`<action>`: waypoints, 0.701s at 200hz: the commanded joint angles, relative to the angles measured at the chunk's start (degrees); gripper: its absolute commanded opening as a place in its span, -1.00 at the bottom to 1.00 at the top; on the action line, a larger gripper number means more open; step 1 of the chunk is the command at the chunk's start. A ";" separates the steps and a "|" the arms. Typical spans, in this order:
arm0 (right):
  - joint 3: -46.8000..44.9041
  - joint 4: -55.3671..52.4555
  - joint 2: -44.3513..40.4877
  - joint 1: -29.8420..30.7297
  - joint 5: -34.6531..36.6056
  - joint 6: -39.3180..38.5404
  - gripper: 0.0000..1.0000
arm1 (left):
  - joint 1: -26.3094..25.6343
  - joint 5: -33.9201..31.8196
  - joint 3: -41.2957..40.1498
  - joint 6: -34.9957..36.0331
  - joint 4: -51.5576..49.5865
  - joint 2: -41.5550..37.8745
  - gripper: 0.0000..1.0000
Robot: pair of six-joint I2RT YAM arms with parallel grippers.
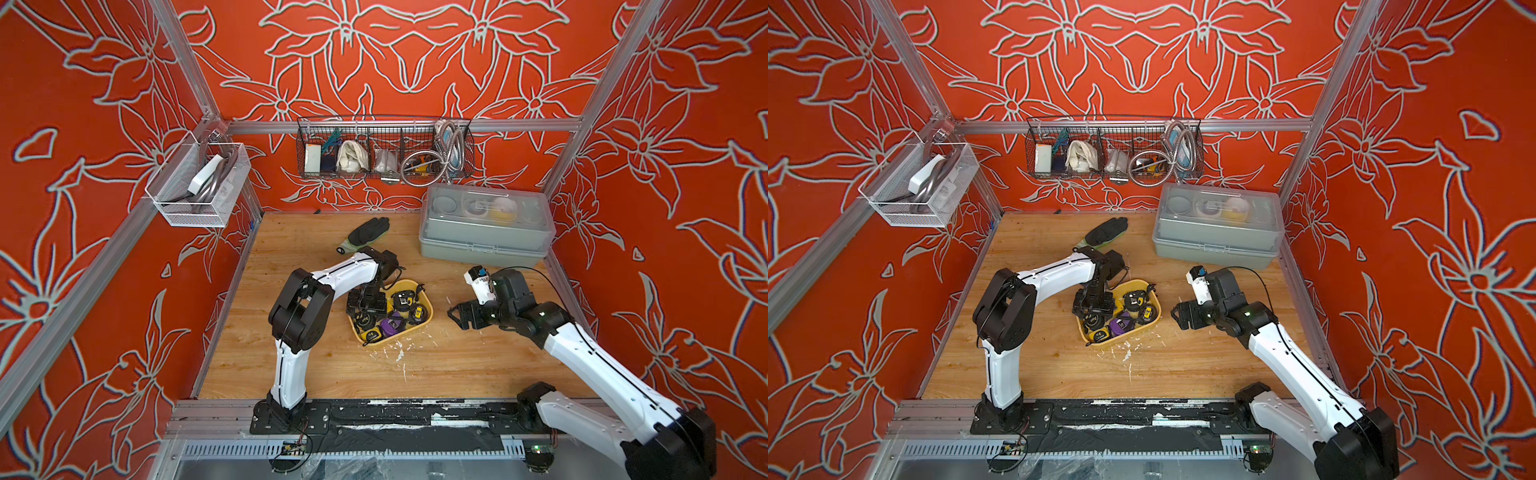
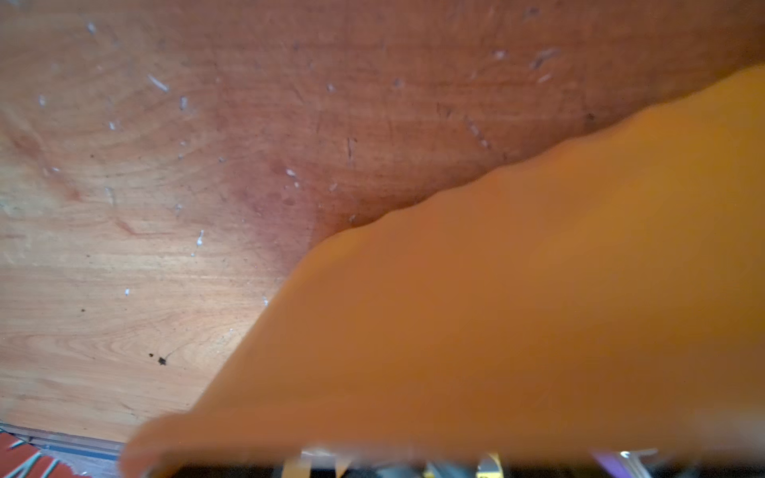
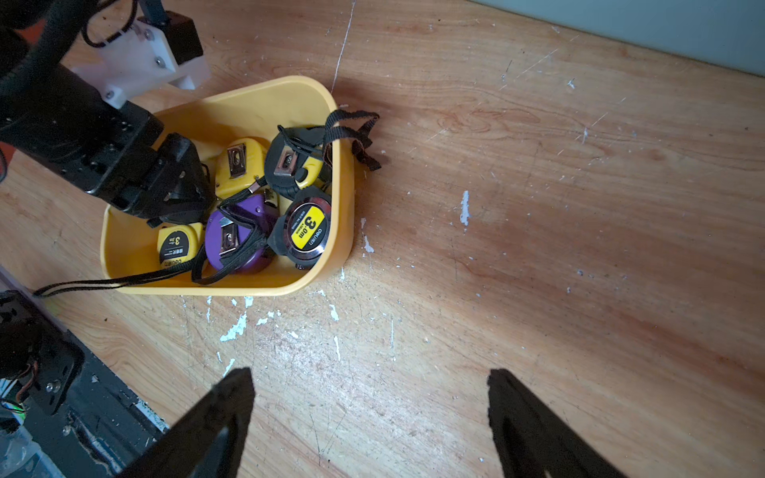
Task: Take the tape measure out of the storage box
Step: Pick up the tape measure from the storage box.
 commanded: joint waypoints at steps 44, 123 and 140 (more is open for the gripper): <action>0.97 -0.38 1.66 0.44 0.84 0.12 0.85 | -1.03 0.27 -4.36 6.06 1.05 5.89 0.50; 2.14 -0.33 2.84 0.44 0.50 -0.50 0.86 | -4.98 3.62 -3.09 7.55 2.87 1.32 -0.33; 2.55 -0.34 3.13 0.44 0.34 -0.75 0.86 | -5.51 4.54 -2.21 8.13 2.79 -0.56 -0.38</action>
